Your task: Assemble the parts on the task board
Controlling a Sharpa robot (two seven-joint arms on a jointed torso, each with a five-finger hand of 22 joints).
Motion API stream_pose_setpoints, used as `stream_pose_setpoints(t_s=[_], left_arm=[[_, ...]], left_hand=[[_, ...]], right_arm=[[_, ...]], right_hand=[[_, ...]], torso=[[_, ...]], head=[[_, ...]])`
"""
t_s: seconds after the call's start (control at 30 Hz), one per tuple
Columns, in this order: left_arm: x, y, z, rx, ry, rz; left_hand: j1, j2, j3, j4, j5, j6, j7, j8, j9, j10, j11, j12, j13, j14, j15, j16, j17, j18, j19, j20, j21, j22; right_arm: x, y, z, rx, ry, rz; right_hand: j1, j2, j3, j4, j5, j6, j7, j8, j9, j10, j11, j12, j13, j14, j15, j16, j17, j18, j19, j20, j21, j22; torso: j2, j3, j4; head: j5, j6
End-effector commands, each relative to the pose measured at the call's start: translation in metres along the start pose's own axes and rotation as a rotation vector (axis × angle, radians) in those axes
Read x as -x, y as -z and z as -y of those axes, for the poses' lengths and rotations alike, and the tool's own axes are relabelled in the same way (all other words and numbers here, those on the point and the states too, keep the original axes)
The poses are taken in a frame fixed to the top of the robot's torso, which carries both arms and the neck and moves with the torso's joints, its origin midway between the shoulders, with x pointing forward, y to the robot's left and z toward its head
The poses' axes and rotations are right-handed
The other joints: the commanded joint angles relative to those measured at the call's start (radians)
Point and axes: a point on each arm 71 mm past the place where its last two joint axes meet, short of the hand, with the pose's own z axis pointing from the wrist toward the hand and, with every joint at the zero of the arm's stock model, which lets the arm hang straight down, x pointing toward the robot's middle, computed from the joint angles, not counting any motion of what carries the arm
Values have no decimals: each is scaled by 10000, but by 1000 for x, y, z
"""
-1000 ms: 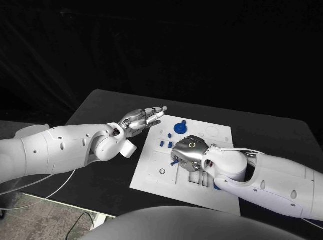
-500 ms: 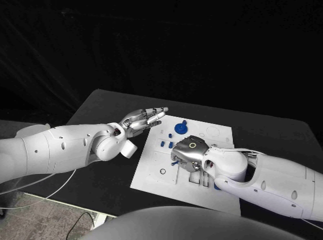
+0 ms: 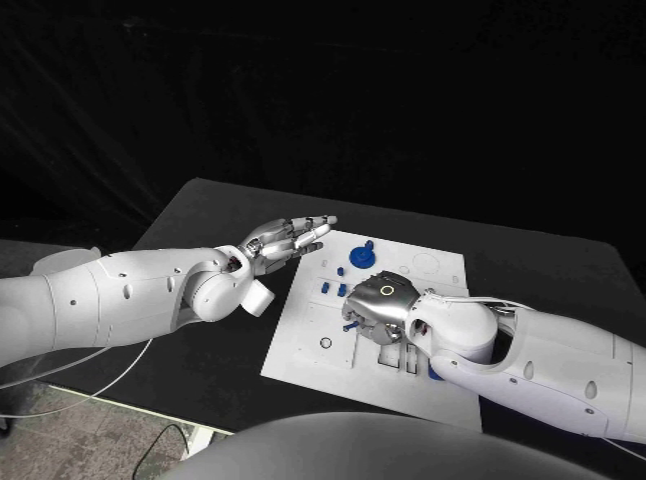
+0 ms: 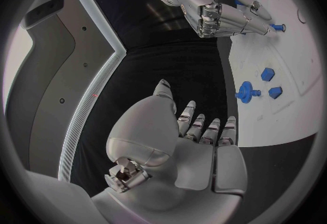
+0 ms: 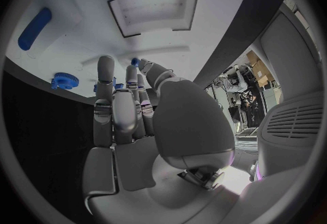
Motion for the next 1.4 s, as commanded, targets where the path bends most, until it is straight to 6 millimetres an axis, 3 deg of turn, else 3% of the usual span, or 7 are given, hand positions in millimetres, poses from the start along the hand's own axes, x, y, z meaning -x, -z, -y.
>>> stream_pose_setpoints(t_s=[0.03,0.3,0.4,0.53,0.73,0.83,1.4], left_arm=[[-2,0,0,-62,112,-193],[-2,0,0,-47,112,-187],[-2,0,0,-41,109,-179],[-1,0,0,-27,107,-173],[-2,0,0,1,120,-202],[-2,0,0,17,126,-213],[-1,1,-1,72,140,-225]], left_hand=[[53,76,-27,-36,37,65,18,40,12,0,39,45,-15,-31,66,3,12,102,-3,41,46,9],[54,76,-28,-37,37,77,24,44,14,1,43,49,-14,-29,67,4,13,103,-2,43,48,16],[58,75,-29,-39,39,99,33,50,17,1,49,50,-14,-29,69,4,13,105,0,46,49,22],[58,75,-29,-39,39,99,33,50,17,1,49,50,-14,-29,69,4,13,105,0,46,49,22],[73,70,-30,-48,50,130,48,58,20,2,61,53,-13,-28,73,5,14,108,1,52,49,17],[87,71,-27,-57,64,141,57,62,21,3,69,55,-13,-29,75,4,13,109,2,56,49,17],[199,83,2,-112,221,163,93,71,18,8,110,67,-11,-29,86,4,13,114,6,71,49,12]], right_arm=[[2,4,3,-51,-299,457],[-1,11,14,-296,-1013,699],[-3,14,18,-389,-1340,695],[-6,16,22,-475,-1627,663],[-9,17,26,-511,-1990,816],[-11,17,26,-533,-2123,910],[-23,11,25,-684,-2496,809]], right_hand=[[-256,-80,-74,207,-409,-390,23,-30,-94,-211,41,111,113,-48,53,-17,-7,19,24,117,-108,-66],[-401,-207,-377,523,-851,-944,94,46,-288,-1358,57,1427,1322,-453,161,-285,-354,36,-10,238,-650,-381],[-346,-13,-595,709,-790,-1027,70,71,-357,-2838,55,4185,3693,-894,51,-471,-685,45,-69,264,-1089,-525],[-216,-100,-695,712,-772,-1007,50,105,-324,-3346,-43,6437,5407,-1257,74,-730,-1188,34,-106,313,-1374,-536],[-128,14,-638,713,-396,-582,-12,339,-117,-1621,-112,9066,7896,-1255,2,-567,-1160,37,-44,274,-1504,-442],[-235,53,-666,783,-326,-447,-58,454,-15,-1364,-144,9393,8208,-1218,-21,-495,-1115,38,-14,262,-1528,-411],[-264,89,-669,788,-195,-361,-80,599,126,-1389,-166,9522,8313,-1199,-41,-425,-1083,39,15,243,-1570,-372]], torso=[[8,-1,-3],[0,3,-4],[-6,4,-2],[-7,0,-1],[2,-1,6],[3,-2,10],[0,0,-1]], head=[[40,2],[42,2],[34,2],[14,2],[6,2],[6,2],[2,2]])
